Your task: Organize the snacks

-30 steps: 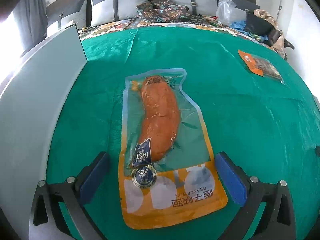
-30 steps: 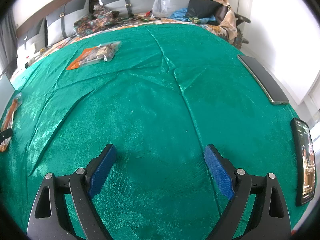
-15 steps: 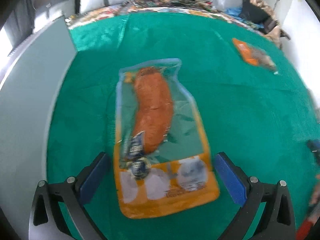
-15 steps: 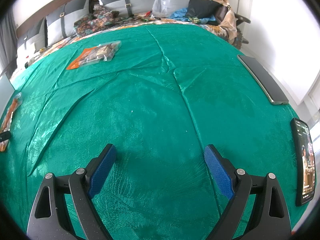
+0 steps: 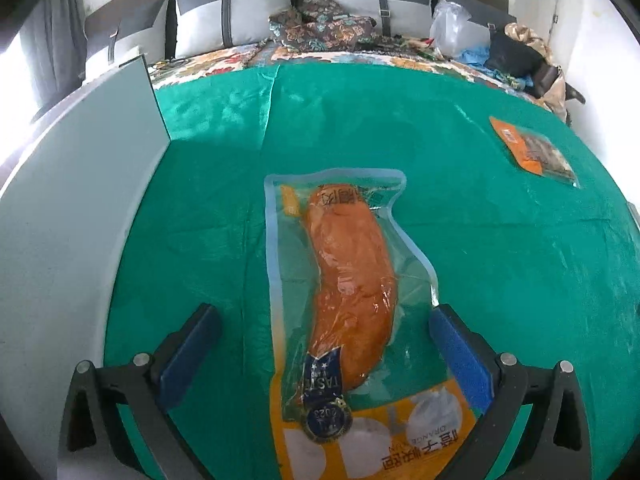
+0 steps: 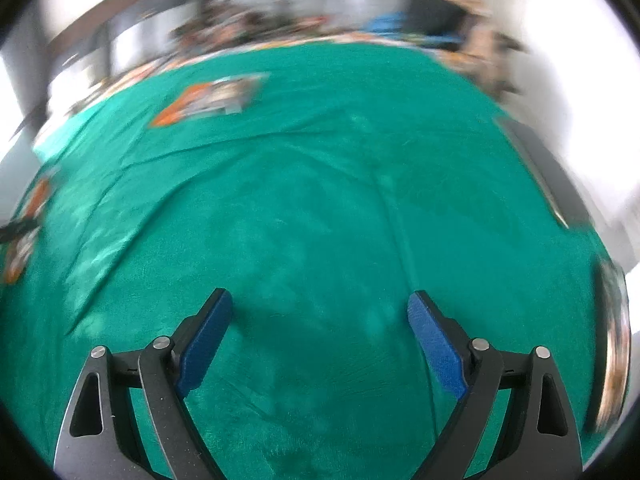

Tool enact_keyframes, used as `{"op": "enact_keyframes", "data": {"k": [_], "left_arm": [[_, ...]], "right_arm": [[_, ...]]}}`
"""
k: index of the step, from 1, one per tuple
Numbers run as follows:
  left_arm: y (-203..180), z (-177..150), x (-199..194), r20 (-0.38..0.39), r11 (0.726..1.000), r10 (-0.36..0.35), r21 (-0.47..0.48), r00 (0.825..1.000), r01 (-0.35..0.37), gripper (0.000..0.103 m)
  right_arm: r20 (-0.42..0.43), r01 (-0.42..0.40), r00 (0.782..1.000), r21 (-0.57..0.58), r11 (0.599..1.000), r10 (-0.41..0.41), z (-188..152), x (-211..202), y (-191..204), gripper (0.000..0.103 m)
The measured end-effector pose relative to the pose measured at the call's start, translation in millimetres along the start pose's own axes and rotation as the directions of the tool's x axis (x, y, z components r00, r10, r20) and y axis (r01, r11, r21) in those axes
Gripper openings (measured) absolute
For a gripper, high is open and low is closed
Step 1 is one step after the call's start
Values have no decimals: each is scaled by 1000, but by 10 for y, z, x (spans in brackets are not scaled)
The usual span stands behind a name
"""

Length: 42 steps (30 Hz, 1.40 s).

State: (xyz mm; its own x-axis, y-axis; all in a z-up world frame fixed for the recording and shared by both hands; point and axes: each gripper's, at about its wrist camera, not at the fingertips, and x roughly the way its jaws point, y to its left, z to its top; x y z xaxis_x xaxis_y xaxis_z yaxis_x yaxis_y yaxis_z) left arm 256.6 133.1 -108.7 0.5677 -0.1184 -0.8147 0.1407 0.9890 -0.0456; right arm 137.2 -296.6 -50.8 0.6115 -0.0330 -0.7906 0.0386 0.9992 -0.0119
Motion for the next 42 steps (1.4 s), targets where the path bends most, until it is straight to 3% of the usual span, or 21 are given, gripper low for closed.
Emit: {"op": "enact_keyframes", "data": {"k": [2,4,6,8,9,11,12,15,17,18,19,20,21,23,28,30,32,37,40,42], "left_arm": [[7,-5,6,3,1000,-1,-3,1000,1,103],[14,-4,12,4,1000,-3,-5,1000,3,103],[9,-16,-3,6,1000,-5,-7,1000,5,103],[19,-15,-4,9,1000,-9,-11,1000,9,103],[2,-11,-6,9,1000,-11,-12,1000,11,103],[13,-9,-11,14,1000,-20,-18,1000,20,103],[8,-26,-27,15,1000,-20,-19,1000,21,103],[-6,-24,-21,12,1000,-14,-14,1000,14,103],[-10,-31,-24,12,1000,-13,-13,1000,13,103],[-12,-34,-28,12,1000,-13,-13,1000,13,103],[-15,-33,-31,12,1000,-12,-12,1000,13,103],[-16,-33,-32,12,1000,-12,-12,1000,12,103],[-16,-37,-28,12,1000,-12,-11,1000,12,103],[-16,-40,-24,11,1000,-11,-12,1000,11,103],[-25,-47,-13,10,1000,-5,-11,1000,5,103],[-29,-45,-11,9,1000,-2,-10,1000,2,103],[-29,-46,-9,9,1000,0,-10,1000,1,103],[-39,-44,-7,6,1000,8,-7,1000,-8,103],[-47,-39,-8,5,1000,10,-6,1000,-10,103],[-50,-38,-10,5,1000,10,-6,1000,-9,103]], "right_arm": [[17,-51,998,-127,991,53,274,24,66,90],[21,-111,992,-303,946,123,687,108,207,90],[-62,-170,985,-518,838,161,1120,351,440,90],[-121,-163,987,-664,730,110,1357,578,654,90],[-156,-161,986,-743,650,65,1502,746,797,90],[-194,-171,981,-822,543,14,1685,963,995,89],[-195,-166,981,-844,509,-3,1752,1037,1068,89],[-241,-204,970,-883,422,-36,1959,1287,1287,90],[-282,-241,958,-886,397,-47,2050,1457,1385,91],[-332,-283,942,-866,412,-52,2092,1564,1400,92],[-360,-314,933,-831,460,-14,2181,1622,1378,94],[-400,-346,917,-773,531,16,2278,1719,1325,95],[-464,-404,882,-651,643,84,2392,1860,1206,97],[-424,-372,895,-536,758,140,2466,1960,1040,102],[-377,-236,922,-378,895,84,2318,1881,937,98],[-373,-186,926,-316,930,58,2179,1778,873,96],[-360,-149,932,-275,950,42,2058,1607,805,86],[-297,-68,955,-225,972,-1,1459,1116,764,83],[-269,-66,963,-110,992,34,1122,863,634,78],[-239,-38,971,-101,994,13,888,700,638,78]]}}
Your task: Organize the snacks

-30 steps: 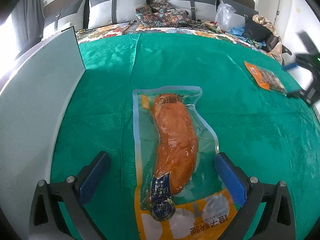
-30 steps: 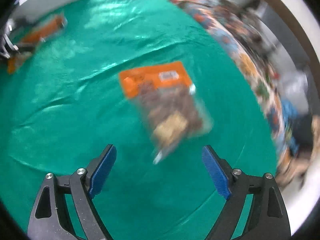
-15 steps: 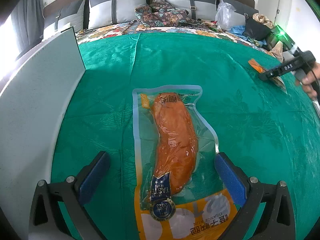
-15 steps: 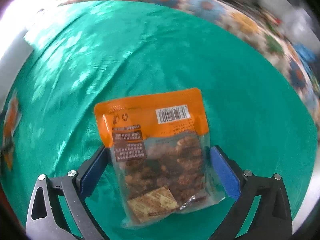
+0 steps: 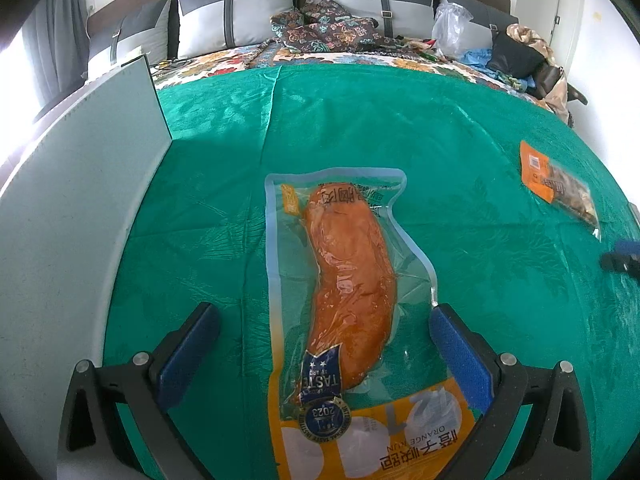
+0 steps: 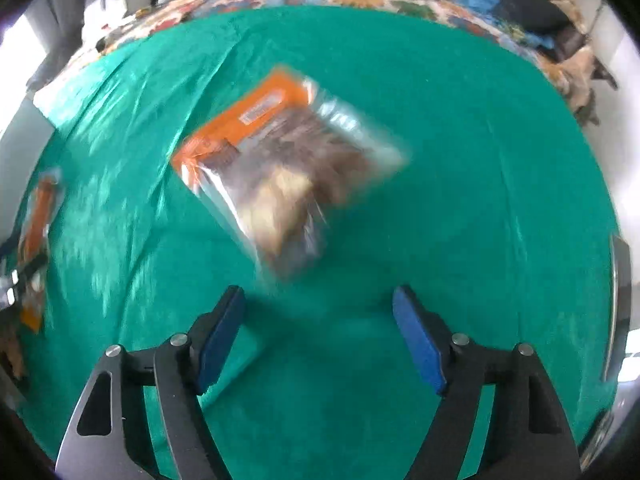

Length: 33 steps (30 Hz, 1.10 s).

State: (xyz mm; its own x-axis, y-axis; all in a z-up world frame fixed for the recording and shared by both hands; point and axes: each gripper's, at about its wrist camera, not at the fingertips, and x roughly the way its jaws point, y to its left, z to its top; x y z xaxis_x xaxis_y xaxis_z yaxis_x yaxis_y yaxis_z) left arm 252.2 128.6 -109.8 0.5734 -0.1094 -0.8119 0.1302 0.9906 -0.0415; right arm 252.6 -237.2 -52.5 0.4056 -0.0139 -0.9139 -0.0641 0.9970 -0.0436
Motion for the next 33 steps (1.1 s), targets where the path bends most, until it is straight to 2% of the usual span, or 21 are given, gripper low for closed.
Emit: {"op": "enact_keyframes", "data": {"k": [2,4,5,7,9,11,13,14,15,16,18,19,20,21,23,24,25,28,31,33], "left_arm": [[0,-2,2,0,1000,0,-1,1000,0,103],[0,-2,4,0,1000,1,0,1000,-1,103],[0,-2,2,0,1000,0,0,1000,0,103],[0,-3,6,0,1000,1,0,1000,-1,103],[-2,-3,1,0,1000,0,-1,1000,0,103],[-2,-4,5,0,1000,1,-1,1000,-1,103],[-3,-3,3,0,1000,1,0,1000,-1,103],[-3,-3,1,0,1000,1,0,1000,-1,103],[-4,-3,1,0,1000,1,0,1000,-1,103],[-3,-4,5,0,1000,1,0,1000,-1,103],[-4,-3,1,0,1000,1,0,1000,-1,103],[-4,-4,3,0,1000,1,0,1000,-1,103],[-4,-5,4,0,1000,1,-1,1000,-1,103],[-5,-4,4,0,1000,1,0,1000,-1,103],[-6,-1,-1,0,1000,1,0,1000,-1,103],[-5,-3,0,0,1000,1,0,1000,-1,103],[-8,3,0,0,1000,0,0,1000,0,103],[-5,13,5,-1,1000,-1,-1,1000,1,103],[0,17,9,-2,1000,-1,0,1000,1,103],[7,21,8,-3,1000,-7,1,1000,7,102]], "right_arm": [[20,-4,1000,28,1000,3,-148,-75,3,78],[48,-53,998,58,997,51,-224,-168,12,80],[63,-103,993,86,991,98,-253,-207,-4,79],[87,-208,977,170,963,195,-244,-271,-108,79],[120,-240,969,241,940,216,-199,-341,-216,80],[111,-248,968,258,934,227,-65,-340,-264,80],[79,-238,970,135,962,229,168,-332,-160,80],[44,-225,973,1,974,225,320,-315,-32,81],[-7,-189,982,-186,964,191,408,-285,149,81],[-47,-143,990,-359,922,135,466,-235,303,81],[-97,-79,995,-610,788,24,509,-122,535,81],[-113,-65,993,-672,738,-15,544,-48,592,81],[-117,-47,992,-703,709,-50,605,35,621,81],[-135,-46,988,-707,706,-71,689,140,626,87],[-180,-122,984,-605,787,14,898,248,514,96],[-213,-180,974,-485,856,84,1020,331,394,96],[-192,-174,976,-397,901,104,1083,359,312,97],[-135,-135,986,-332,933,95,1039,291,303,89],[-86,-85,994,-218,972,68,905,127,155,62],[-80,-96,993,-106,990,88,831,38,-11,60]]}}
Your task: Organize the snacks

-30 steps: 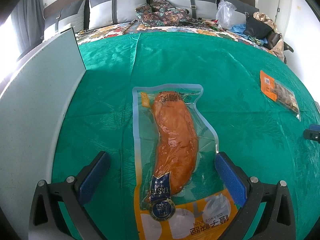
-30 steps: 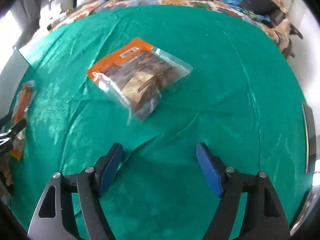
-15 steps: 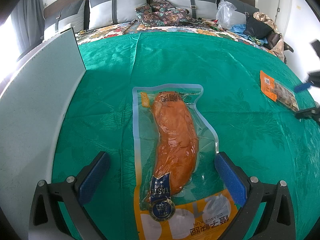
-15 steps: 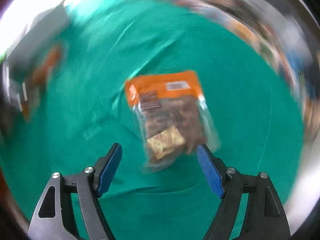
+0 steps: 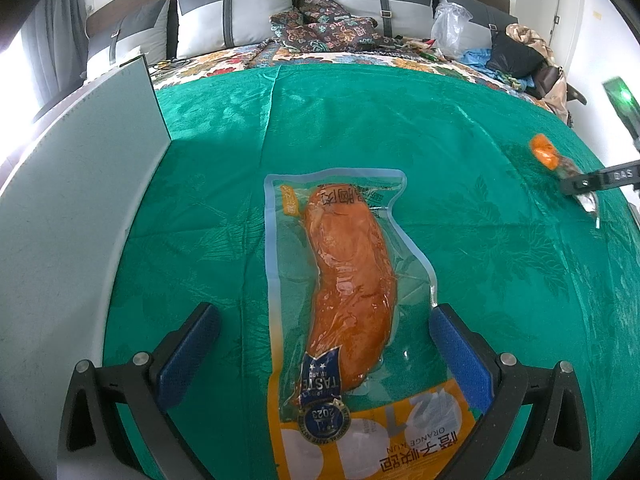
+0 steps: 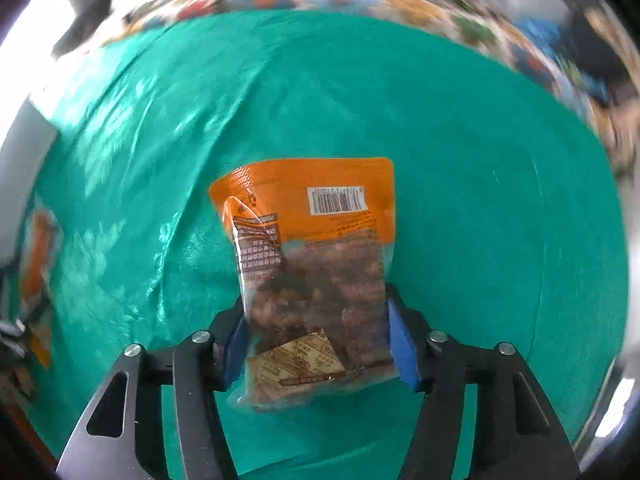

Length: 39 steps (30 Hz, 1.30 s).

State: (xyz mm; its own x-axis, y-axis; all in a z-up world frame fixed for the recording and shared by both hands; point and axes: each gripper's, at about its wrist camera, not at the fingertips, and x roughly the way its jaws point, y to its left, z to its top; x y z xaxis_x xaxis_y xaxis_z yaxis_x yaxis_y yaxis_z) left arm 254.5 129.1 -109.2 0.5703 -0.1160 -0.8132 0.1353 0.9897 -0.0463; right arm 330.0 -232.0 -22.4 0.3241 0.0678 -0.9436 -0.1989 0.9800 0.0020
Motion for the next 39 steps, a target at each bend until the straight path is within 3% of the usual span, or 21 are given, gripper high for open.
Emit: {"op": "enact_keyframes", "data": {"k": [1,2,3,4,6,10,11,12,14,15,20,22,23,24,26,27,29,33,39], "left_arm": [[9,13,-1,-14,1000,-8,10,1000,8,101],[26,34,-37,-18,1000,-23,17,1000,23,81],[37,50,-82,-12,999,-43,16,999,43,43],[101,99,-146,-15,996,-90,-18,996,90,36],[268,154,-164,-57,979,-178,-115,982,170,30],[419,95,-304,-37,955,-225,-205,974,213,20],[419,80,-342,-30,951,-233,-216,972,222,19],[400,57,-417,-20,947,-243,-221,970,232,10],[351,25,-515,-7,944,-258,-217,966,250,9],[326,3,-554,-4,944,-259,-211,966,253,0],[180,-104,-517,-48,957,-249,-165,967,239,0],[220,-145,-470,-60,941,-286,-204,956,269,2],[254,-155,-446,-71,938,-282,-229,957,259,15],[303,-168,-433,-85,935,-276,-254,957,247,46],[371,-175,-449,-87,935,-246,-282,965,213,89],[417,-170,-513,-57,937,-209,-297,976,184,92],[441,-151,-550,-43,930,-211,-317,977,187,94],[280,-11,-434,-108,933,-213,-317,971,169,95],[-147,178,-116,-210,962,-101,-268,972,42,98]], "right_arm": [[5,-16,1000,29,999,15,-20,5,-63,59],[16,-60,998,82,995,58,-103,-60,-149,59],[32,-97,995,121,988,94,-163,-105,-190,59],[60,-142,989,161,977,134,-242,-183,-230,59],[135,-258,963,219,941,233,-480,-408,-313,59],[238,-396,910,256,882,340,-1030,-763,-222,59],[252,-418,899,262,870,357,-1159,-813,-181,59],[274,-454,882,272,848,385,-1328,-865,-115,59],[304,-504,855,291,813,421,-1488,-876,-22,60],[320,-528,841,306,792,437,-1595,-877,40,60],[374,-597,795,343,725,478,-1948,-799,311,60],[377,-612,785,349,710,491,-2025,-778,359,60],[374,-610,786,346,713,492,-2027,-784,375,60],[372,-607,789,343,717,490,-2041,-795,385,60],[366,-598,795,334,729,484,-2034,-825,373,60],[365,-592,798,329,735,479,-2015,-827,365,60],[365,-579,805,319,750,467,-2047,-863,345,60],[385,-586,798,319,745,463,-2087,-875,294,60],[385,-596,789,290,749,479,-2131,-879,388,60]]}}
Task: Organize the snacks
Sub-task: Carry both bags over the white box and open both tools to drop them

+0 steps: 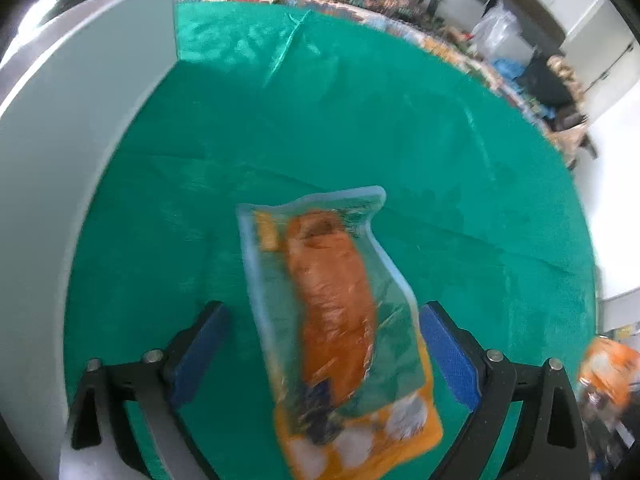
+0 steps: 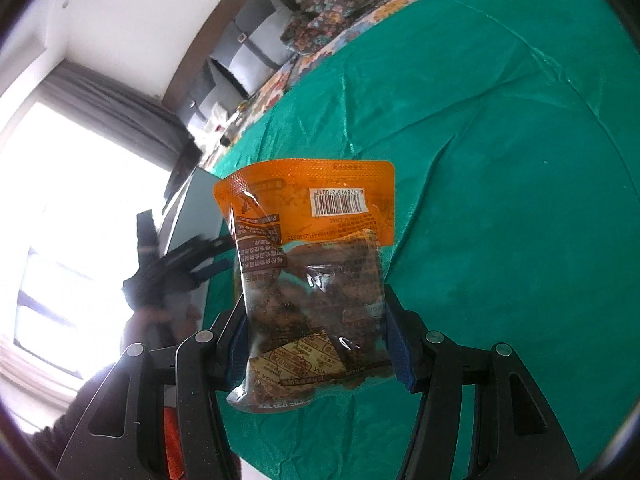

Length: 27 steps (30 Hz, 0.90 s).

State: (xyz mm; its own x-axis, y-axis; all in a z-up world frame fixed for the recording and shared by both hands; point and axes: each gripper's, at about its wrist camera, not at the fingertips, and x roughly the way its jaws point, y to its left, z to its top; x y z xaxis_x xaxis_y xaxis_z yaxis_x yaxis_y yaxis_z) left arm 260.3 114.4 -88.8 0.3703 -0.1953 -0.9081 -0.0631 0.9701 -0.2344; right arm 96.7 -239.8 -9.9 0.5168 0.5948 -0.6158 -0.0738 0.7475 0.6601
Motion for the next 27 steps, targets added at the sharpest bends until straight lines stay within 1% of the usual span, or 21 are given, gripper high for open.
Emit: {"op": "enact_keyframes", "data": {"k": [2,3,4,5,6,7,8,9,11,12,14,16,17,18,19,20,21,22,23,25,27], "left_arm": [[-222,22,152,-15,989,133,70,991,-131,103],[-332,3,216,-8,970,205,135,979,-202,103],[-380,-12,203,31,961,222,164,975,-224,103],[-369,-12,202,30,963,217,158,976,-219,102],[-300,-7,203,2,975,185,124,983,-184,93],[-251,-15,135,22,977,180,109,983,-182,81],[-232,-22,93,32,975,178,131,984,-180,68],[-196,-33,57,27,977,152,149,988,-154,55],[-73,-59,-68,26,982,101,157,995,-104,47],[-40,-61,-136,39,985,80,150,996,-85,38],[72,-70,-384,62,995,-5,100,998,-2,33],[167,-105,-545,72,996,-74,59,995,70,33],[180,-125,-594,78,995,-86,50,993,82,32],[246,-182,-668,83,993,-115,25,990,113,30],[314,-228,-737,92,987,-160,-3,983,161,24],[349,-234,-795,92,982,-182,-24,979,185,24],[421,-262,-919,109,972,-222,-49,969,228,24],[525,-319,-1133,139,957,-271,-71,952,283,24],[491,-319,-1206,157,950,-288,-80,945,303,24],[702,-366,-1595,230,927,-329,-106,916,360,24],[924,-362,-1922,290,916,-338,-119,895,384,24]], "right_arm": [[5,-4,1000,-14,1000,4,14,-13,14,60],[7,-6,1000,-15,1000,7,40,-3,5,60],[11,-11,1000,-14,1000,11,54,-14,-2,60],[15,-14,1000,-12,1000,14,64,-27,-2,60],[20,-15,1000,-13,1000,16,75,-46,-3,60],[25,-15,1000,-15,1000,15,84,-69,-2,60],[29,-14,999,-20,1000,15,80,-97,-4,60],[33,-13,999,-27,1000,13,87,-128,2,60],[33,-13,999,-32,999,15,76,-164,-4,60],[32,-15,999,-32,999,16,70,-174,-8,60],[33,-18,999,-24,1000,19,64,-186,-1,60],[35,-26,999,-18,1000,27,66,-196,38,60],[36,-30,999,-16,999,30,69,-199,71,60],[32,-35,999,-22,999,35,75,-191,128,60],[30,-36,999,-30,999,37,95,-182,179,60],[28,-36,999,-39,999,37,109,-171,236,60],[23,-40,999,-48,998,42,127,-157,312,60],[20,-49,999,-55,997,50,150,-145,389,60],[18,-57,998,-65,996,58,171,-134,474,60],[9,-82,996,-103,991,84,220,-88,723,60],[-17,-119,993,-142,983,118,276,35,1029,60]]}}
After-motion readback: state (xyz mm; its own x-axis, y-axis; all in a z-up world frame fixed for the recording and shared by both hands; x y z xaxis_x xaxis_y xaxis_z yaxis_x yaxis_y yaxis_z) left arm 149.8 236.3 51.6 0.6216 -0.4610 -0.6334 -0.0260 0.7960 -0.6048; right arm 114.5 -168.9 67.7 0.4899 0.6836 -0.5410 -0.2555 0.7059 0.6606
